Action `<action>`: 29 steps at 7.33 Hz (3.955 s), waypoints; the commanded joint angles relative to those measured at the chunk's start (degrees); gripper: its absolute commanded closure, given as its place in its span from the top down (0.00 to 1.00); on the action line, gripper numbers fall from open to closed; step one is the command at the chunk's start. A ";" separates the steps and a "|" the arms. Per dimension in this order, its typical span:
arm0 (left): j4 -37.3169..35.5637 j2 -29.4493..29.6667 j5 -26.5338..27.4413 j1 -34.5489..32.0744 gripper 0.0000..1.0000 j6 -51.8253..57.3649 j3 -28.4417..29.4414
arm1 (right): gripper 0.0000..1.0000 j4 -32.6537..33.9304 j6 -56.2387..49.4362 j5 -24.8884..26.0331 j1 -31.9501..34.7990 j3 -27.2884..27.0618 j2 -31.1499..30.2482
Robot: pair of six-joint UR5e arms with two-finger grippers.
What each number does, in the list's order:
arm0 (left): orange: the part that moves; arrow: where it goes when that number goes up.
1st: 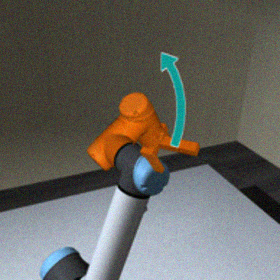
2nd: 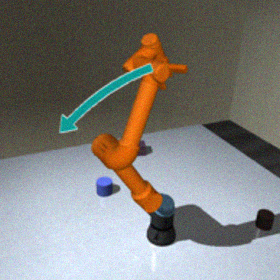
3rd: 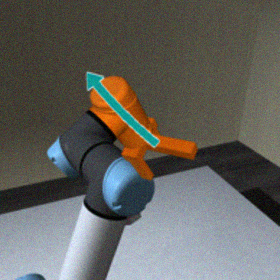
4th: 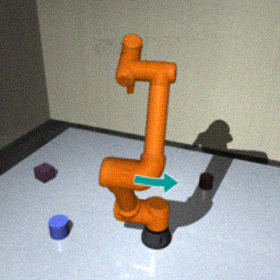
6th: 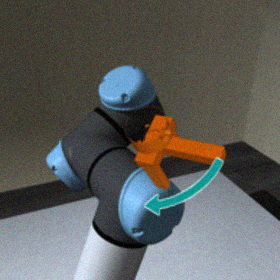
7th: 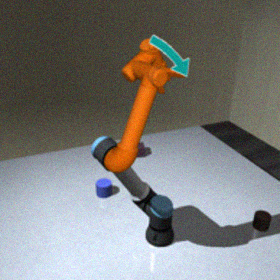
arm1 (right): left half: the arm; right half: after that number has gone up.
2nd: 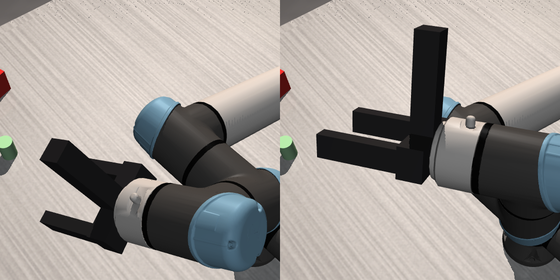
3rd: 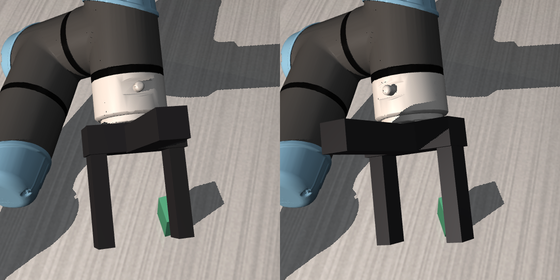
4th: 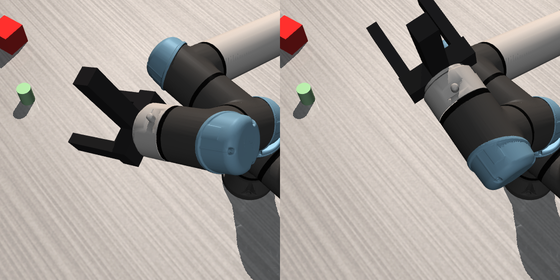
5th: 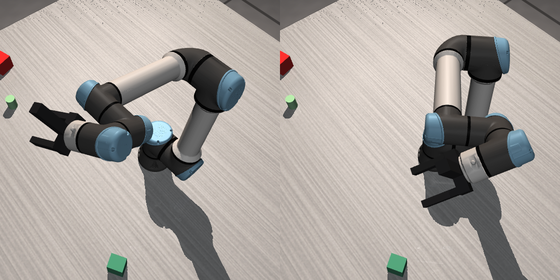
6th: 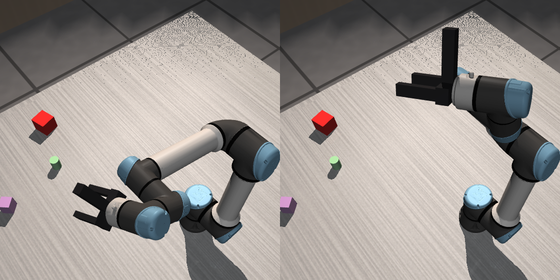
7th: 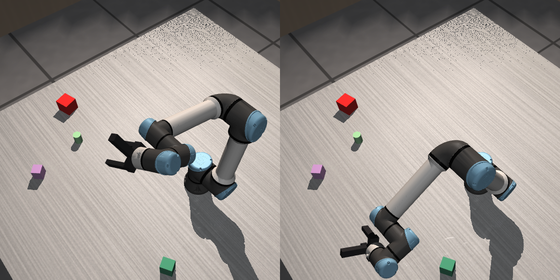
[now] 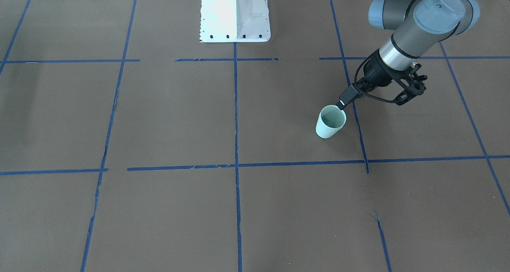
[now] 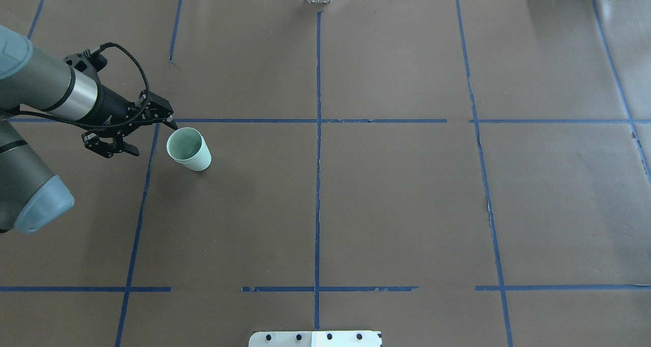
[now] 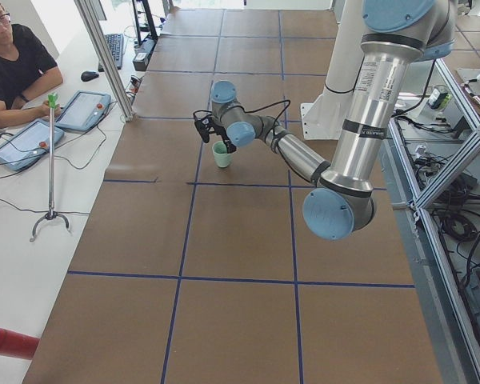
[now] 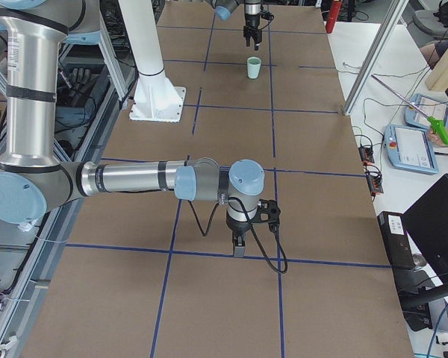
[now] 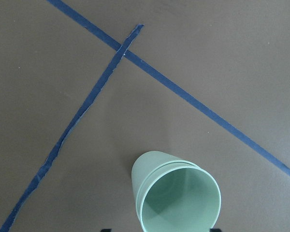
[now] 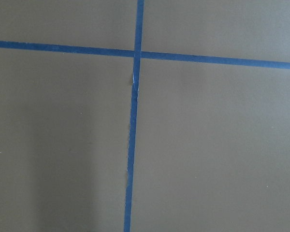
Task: Stack cups
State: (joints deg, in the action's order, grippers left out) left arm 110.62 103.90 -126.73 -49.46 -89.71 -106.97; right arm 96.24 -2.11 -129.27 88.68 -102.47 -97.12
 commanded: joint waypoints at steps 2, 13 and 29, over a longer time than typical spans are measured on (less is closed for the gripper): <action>0.04 -10.25 -0.88 -10.00 1.00 31.32 -0.79 | 1.00 0.00 0.00 0.07 0.00 -0.01 0.00; -24.31 -15.31 -6.51 -43.97 1.00 96.39 13.63 | 1.00 0.00 0.00 -0.02 0.00 0.08 0.00; -23.78 -16.36 -12.84 -43.97 1.00 95.95 12.49 | 1.00 0.00 0.00 0.07 0.00 -0.01 0.00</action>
State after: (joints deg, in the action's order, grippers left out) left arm 86.86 87.66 -138.67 -93.43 6.28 -94.19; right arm 96.23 -2.11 -129.27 88.66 -102.46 -97.12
